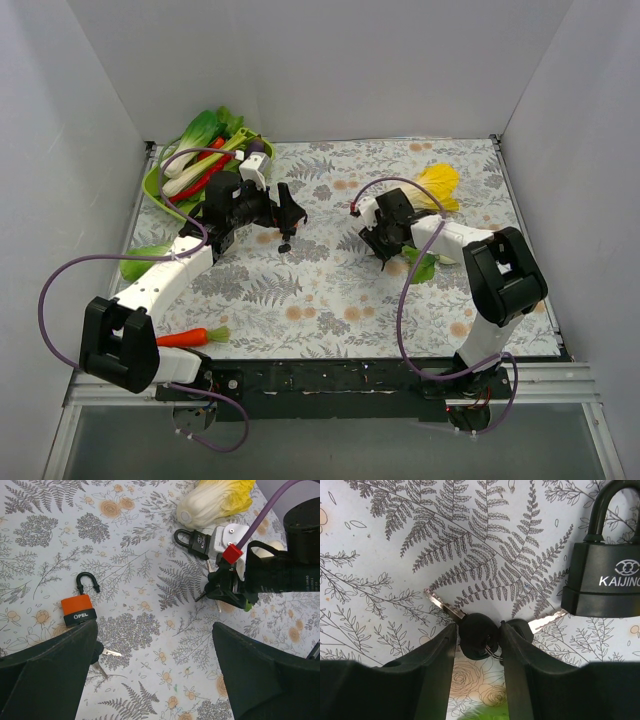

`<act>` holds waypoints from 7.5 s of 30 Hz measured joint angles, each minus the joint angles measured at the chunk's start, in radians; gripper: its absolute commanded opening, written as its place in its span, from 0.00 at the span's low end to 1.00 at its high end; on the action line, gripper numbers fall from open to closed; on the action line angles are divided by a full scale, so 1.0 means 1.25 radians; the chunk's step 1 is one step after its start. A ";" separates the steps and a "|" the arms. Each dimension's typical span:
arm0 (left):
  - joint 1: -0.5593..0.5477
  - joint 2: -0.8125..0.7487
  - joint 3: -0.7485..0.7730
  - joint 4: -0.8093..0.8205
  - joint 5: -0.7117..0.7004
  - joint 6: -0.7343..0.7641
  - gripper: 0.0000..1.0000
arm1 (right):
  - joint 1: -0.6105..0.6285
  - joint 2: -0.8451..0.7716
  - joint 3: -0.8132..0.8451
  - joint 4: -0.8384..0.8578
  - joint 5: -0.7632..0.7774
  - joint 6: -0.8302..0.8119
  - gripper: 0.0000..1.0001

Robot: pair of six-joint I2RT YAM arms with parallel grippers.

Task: Unlock with the key

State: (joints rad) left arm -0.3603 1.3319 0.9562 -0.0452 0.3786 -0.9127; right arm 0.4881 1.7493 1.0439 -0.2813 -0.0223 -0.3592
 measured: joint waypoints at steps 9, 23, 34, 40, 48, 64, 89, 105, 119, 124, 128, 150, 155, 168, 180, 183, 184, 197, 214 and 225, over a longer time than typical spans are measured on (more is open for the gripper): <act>-0.002 0.000 0.000 -0.001 -0.001 0.000 0.98 | 0.031 0.000 -0.006 0.019 0.050 -0.013 0.25; -0.003 0.000 0.000 -0.005 -0.001 -0.002 0.98 | 0.043 -0.011 -0.010 0.020 0.044 0.071 0.04; -0.004 0.052 0.000 0.016 0.057 -0.057 0.98 | 0.070 -0.134 -0.044 0.128 -0.054 0.213 0.04; -0.014 0.134 0.000 0.053 0.157 -0.121 0.94 | 0.129 -0.171 -0.085 0.186 -0.051 0.265 0.05; -0.039 0.197 0.000 0.071 0.263 -0.164 0.77 | 0.196 -0.221 -0.087 0.232 -0.021 0.294 0.05; -0.072 0.216 0.000 0.099 0.328 -0.198 0.46 | 0.211 -0.262 -0.087 0.251 0.021 0.297 0.06; -0.072 0.225 -0.017 0.161 0.321 -0.258 0.38 | 0.230 -0.284 -0.099 0.269 0.039 0.259 0.06; -0.072 0.223 -0.031 0.200 0.319 -0.274 0.35 | 0.234 -0.284 -0.101 0.269 0.043 0.254 0.06; -0.072 0.191 -0.057 0.220 0.284 -0.279 0.36 | 0.239 -0.284 -0.101 0.270 0.042 0.254 0.06; -0.072 0.179 -0.063 0.223 0.267 -0.280 0.30 | 0.240 -0.284 -0.101 0.269 0.042 0.254 0.06; -0.072 0.179 -0.063 0.222 0.259 -0.281 0.26 | 0.240 -0.284 -0.101 0.269 0.042 0.254 0.06; -0.074 0.181 -0.057 0.213 0.295 -0.270 0.00 | 0.245 -0.284 -0.112 0.271 0.055 0.268 0.38; -0.075 0.181 -0.043 0.182 0.297 -0.225 0.00 | 0.244 -0.292 -0.117 0.274 0.048 0.271 0.55; -0.074 0.172 0.007 0.043 0.394 -0.047 0.00 | -0.021 -0.446 -0.153 0.308 -0.362 0.331 0.60; -0.074 0.151 0.037 -0.067 0.532 0.073 0.00 | 0.024 -0.360 -0.150 0.222 -0.680 0.342 0.52; -0.074 0.151 0.037 -0.081 0.537 0.086 0.00 | 0.042 -0.343 -0.150 0.206 -0.699 0.341 0.52; -0.074 0.151 0.037 -0.085 0.540 0.090 0.00 | 0.046 -0.340 -0.150 0.202 -0.706 0.341 0.52; -0.074 0.140 0.038 -0.108 0.550 0.114 0.00 | 0.041 -0.320 -0.097 0.156 -0.708 0.298 0.56; -0.075 0.134 0.039 -0.109 0.565 0.118 0.00 | 0.034 -0.292 -0.099 0.231 -0.739 0.352 0.53; -0.075 0.129 0.039 -0.108 0.565 0.120 0.00 | 0.045 -0.270 -0.100 0.239 -0.739 0.357 0.46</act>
State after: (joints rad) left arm -0.4538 1.4929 1.0054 -0.1806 1.0847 -0.7628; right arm 0.5449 1.4120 0.9184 0.0177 -0.9459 0.0868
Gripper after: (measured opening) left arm 0.018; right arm 0.482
